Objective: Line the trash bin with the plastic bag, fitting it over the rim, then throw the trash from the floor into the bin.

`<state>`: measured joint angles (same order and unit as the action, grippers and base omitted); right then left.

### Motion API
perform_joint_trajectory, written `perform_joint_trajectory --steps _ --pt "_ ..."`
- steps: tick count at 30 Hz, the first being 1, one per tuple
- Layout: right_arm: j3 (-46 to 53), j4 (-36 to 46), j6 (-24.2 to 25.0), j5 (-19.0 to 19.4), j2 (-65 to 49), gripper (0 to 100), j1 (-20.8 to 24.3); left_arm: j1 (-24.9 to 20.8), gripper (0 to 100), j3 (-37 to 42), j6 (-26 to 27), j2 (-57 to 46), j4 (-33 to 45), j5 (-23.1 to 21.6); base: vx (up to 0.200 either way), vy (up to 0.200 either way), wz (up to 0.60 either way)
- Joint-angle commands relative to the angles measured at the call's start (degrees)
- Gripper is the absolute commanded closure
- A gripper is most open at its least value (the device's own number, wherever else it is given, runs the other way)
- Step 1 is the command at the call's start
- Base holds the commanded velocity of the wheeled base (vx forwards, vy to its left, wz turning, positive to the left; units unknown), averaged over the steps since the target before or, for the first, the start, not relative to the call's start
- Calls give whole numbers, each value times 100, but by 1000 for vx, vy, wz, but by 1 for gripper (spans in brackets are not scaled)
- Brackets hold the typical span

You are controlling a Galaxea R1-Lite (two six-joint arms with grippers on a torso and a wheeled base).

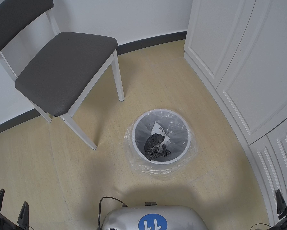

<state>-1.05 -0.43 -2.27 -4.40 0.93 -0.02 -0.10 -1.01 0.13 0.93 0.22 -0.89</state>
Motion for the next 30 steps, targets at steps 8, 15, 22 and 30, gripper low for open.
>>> perform_joint_trajectory --steps 8,15,22,30 --pt "26 -133 -635 220 -84 0 -6 10 0 92 4 -93 4 1 0 0 0" --pt "17 359 315 510 39 0 64 10 0 101 39 -93 -4 -8 0 0 0" --pt "105 60 209 484 -57 0 2 10 0 101 39 -93 -13 -8 0 0 0" --pt "105 43 315 449 -93 0 11 10 0 101 -5 -93 -22 54 0 0 0"
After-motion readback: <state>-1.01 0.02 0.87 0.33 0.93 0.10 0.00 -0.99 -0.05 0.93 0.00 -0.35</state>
